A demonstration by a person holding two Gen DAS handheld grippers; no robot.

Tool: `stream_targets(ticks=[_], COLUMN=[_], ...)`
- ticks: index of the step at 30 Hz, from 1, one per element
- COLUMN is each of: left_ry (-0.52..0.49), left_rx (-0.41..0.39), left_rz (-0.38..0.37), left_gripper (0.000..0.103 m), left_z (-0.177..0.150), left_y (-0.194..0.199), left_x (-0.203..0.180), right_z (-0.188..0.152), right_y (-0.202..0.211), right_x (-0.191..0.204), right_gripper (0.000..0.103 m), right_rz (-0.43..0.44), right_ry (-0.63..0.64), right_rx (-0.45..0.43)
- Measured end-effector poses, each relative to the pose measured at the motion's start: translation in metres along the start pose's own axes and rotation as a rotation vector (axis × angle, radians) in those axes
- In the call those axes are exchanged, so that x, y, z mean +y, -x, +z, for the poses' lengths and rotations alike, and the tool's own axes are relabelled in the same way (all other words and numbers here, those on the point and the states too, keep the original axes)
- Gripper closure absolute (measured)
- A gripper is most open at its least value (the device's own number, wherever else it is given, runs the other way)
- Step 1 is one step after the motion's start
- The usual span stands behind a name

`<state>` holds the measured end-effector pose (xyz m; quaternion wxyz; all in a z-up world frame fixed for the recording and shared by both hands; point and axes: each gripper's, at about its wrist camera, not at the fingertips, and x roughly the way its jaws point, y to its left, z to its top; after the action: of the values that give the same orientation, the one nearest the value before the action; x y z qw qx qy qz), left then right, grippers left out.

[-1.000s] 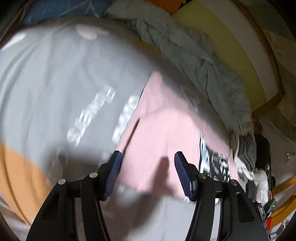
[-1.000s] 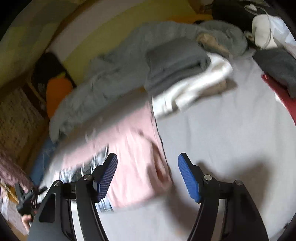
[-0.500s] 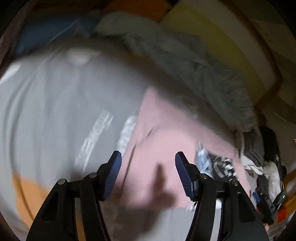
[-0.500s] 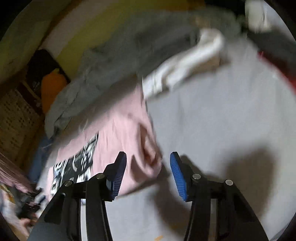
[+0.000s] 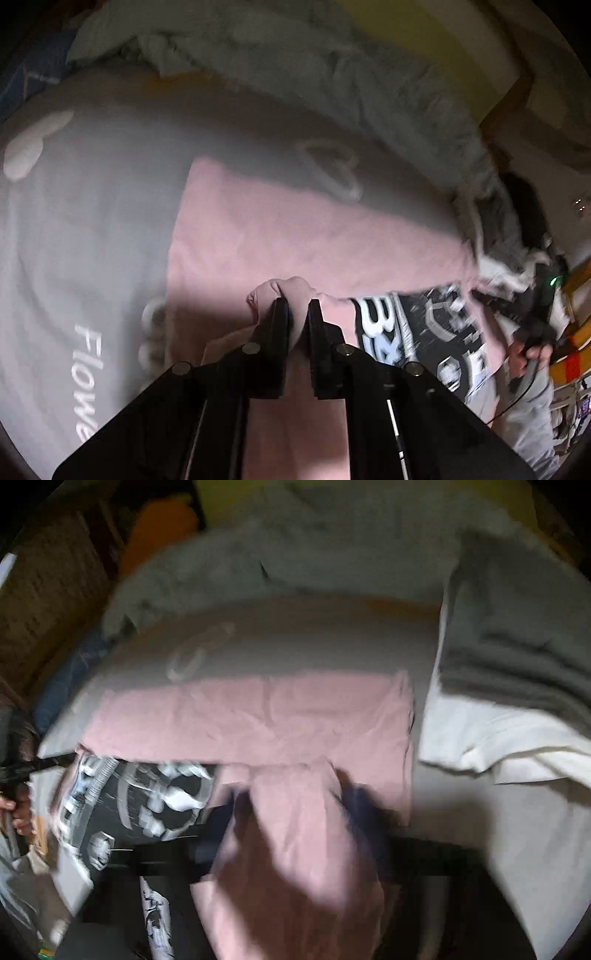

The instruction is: Fold small clothes

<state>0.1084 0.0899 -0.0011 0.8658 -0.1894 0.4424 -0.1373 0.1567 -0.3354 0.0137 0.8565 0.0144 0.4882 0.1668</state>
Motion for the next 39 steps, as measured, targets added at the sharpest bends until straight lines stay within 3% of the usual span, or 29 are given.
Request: stream_targets(ticks=[2,5,10,14,16,18,19,20,21,23,26,28,30,34,37,39], left_ry=[-0.031,-0.073,-0.084,-0.058,-0.059,-0.102,-0.135,-0.147,-0.136,-0.11,-0.037,0.01,0.048,0.152,0.24,0.349], left_rx=[-0.058,-0.099,-0.053,-0.036,-0.054,-0.075,-0.083,-0.077,-0.079,-0.106,-0.128,-0.133,-0.118,-0.054,-0.031,-0.018], left_rz=[-0.012,0.033,0.117,0.155,0.155,0.208,0.262,0.313,0.312,0.233,0.2,0.175,0.145,0.007,-0.004,-0.016], left_gripper=[0.095,0.095,0.095,0.094,0.092,0.084,0.072,0.065,0.064,0.061,0.049,0.048,0.048,0.049,0.049,0.049], left_z=[0.01,0.035,0.077,0.091,0.091,0.085,0.082,0.079,0.077,0.067,0.046,0.029,0.009,-0.034,-0.059,-0.074], left_y=[0.009,0.008,-0.026,-0.059,-0.063,-0.063,-0.06,-0.055,-0.047,-0.022,0.015,0.032,0.042,0.048,0.049,0.048], left_x=[-0.008,-0.019,-0.021,-0.012,-0.008,-0.009,-0.011,-0.009,-0.006,0.002,0.016,0.025,0.033,0.049,0.058,0.066], right_z=[-0.004,0.006,0.047,0.074,0.074,0.066,0.063,0.059,0.054,0.037,0.015,-0.006,-0.022,-0.055,-0.076,-0.092], right_y=[0.018,0.04,0.027,-0.006,-0.013,-0.011,-0.008,-0.003,0.006,0.029,0.06,0.081,0.092,0.102,0.091,0.087], right_x=[0.005,0.0,-0.01,-0.012,-0.012,-0.013,-0.014,-0.018,-0.021,-0.026,-0.035,-0.043,-0.047,-0.052,-0.044,-0.041], right_gripper=[0.094,0.095,0.095,0.095,0.094,0.082,0.06,0.032,0.025,0.024,0.022,0.022,0.021,0.019,0.019,0.019], right_rz=[0.001,-0.021,-0.055,-0.107,-0.113,-0.128,-0.167,-0.217,-0.241,-0.181,-0.172,-0.062,-0.006,0.01,0.018,0.039], right_ry=[0.039,-0.011,-0.041,-0.087,-0.149,-0.186,-0.194,-0.201,-0.205,-0.203,-0.232,-0.256,-0.301,-0.378,-0.401,-0.421], right_rx=[-0.142,-0.253,-0.225,-0.171,-0.188,-0.229,-0.235,-0.246,-0.276,-0.345,-0.362,-0.359,-0.358,-0.317,-0.216,-0.213])
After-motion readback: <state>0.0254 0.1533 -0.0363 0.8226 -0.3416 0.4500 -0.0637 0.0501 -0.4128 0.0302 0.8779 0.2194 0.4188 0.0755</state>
